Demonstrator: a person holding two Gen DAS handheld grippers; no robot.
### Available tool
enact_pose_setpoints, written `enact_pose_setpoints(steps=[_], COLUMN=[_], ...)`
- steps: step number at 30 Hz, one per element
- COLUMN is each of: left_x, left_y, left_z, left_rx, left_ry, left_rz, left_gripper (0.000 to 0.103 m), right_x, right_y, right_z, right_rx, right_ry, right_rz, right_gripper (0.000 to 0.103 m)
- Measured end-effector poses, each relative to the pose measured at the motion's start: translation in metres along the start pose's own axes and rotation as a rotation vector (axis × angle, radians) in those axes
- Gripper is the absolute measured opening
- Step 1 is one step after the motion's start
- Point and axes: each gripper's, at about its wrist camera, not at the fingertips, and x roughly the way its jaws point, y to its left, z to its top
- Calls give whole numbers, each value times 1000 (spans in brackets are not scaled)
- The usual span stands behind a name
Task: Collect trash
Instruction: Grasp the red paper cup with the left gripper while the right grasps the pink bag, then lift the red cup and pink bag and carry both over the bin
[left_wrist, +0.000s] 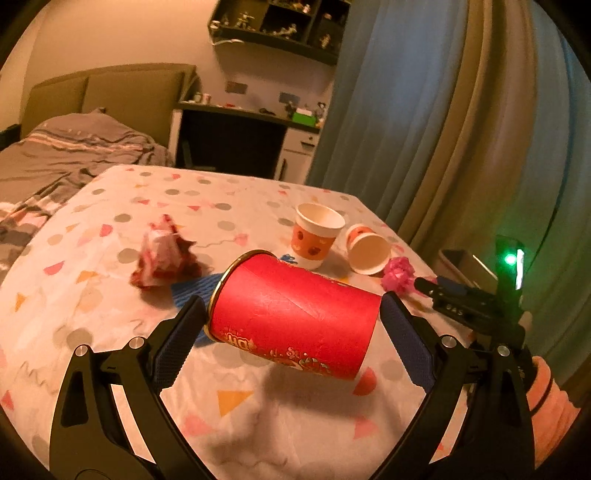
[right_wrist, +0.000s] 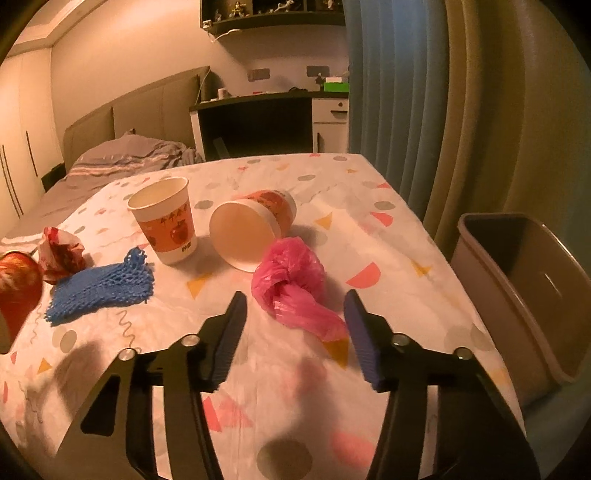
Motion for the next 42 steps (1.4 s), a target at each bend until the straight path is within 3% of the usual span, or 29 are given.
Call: enact_pose_setpoints(steps=[8,11,28,42], left_x=[-15,-15,-11,4], left_y=[5,5,-37,-99], left_z=[-14,-15,-15,-15], left_rx=[-45,-47,13,78], left_ry=[-12,-11,-31,-32], left_rz=[47,46,-4,-74], left_gripper=[94,94,94,93], right_x=[7,5,-95,-132], right_y=[4,5,3,-20], right_z=[1,0,-16,-28], right_rx=[-19,-32,-28,-12], right_ry=[33,27,-132,-168], right_rz=[22,26,131,140], right_gripper=[11,2,1,1])
